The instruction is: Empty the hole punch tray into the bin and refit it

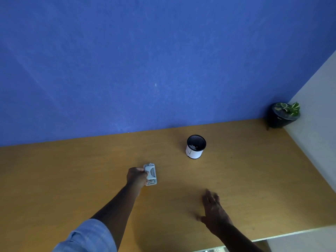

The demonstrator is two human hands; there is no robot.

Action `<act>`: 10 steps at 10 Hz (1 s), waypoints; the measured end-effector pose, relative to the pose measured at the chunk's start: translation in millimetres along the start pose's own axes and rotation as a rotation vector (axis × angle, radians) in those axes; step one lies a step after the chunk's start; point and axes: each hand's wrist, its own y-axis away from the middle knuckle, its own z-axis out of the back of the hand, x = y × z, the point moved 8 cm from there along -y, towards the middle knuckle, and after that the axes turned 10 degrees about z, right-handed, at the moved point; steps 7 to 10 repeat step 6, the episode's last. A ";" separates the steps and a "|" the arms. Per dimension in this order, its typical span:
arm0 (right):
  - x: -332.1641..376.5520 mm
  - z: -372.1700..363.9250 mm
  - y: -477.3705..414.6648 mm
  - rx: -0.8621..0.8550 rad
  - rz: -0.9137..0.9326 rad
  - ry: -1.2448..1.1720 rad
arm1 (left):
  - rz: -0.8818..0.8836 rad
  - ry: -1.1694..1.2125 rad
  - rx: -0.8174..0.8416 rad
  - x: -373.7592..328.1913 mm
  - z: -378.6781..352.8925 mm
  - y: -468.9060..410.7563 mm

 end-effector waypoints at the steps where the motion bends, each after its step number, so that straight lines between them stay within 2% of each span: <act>1: -1.2 -0.9 -0.8 -0.012 0.003 -0.016 | -0.006 -0.007 0.000 0.1 1.3 0.9; 4: 0.3 1.9 1.4 -0.006 -0.006 -0.041 | 0.011 -0.042 0.085 -1.4 4.9 9.6; 5: 0.2 3.1 2.9 0.015 -0.025 -0.051 | -0.011 -0.083 0.080 -6.6 9.3 14.7; 6: 5.8 10.9 5.1 0.040 -0.008 -0.035 | -0.037 -0.172 -0.009 -16.2 23.5 26.1; 10: 5.8 10.9 5.1 0.040 -0.008 -0.035 | -0.037 -0.172 -0.009 -16.2 23.5 26.1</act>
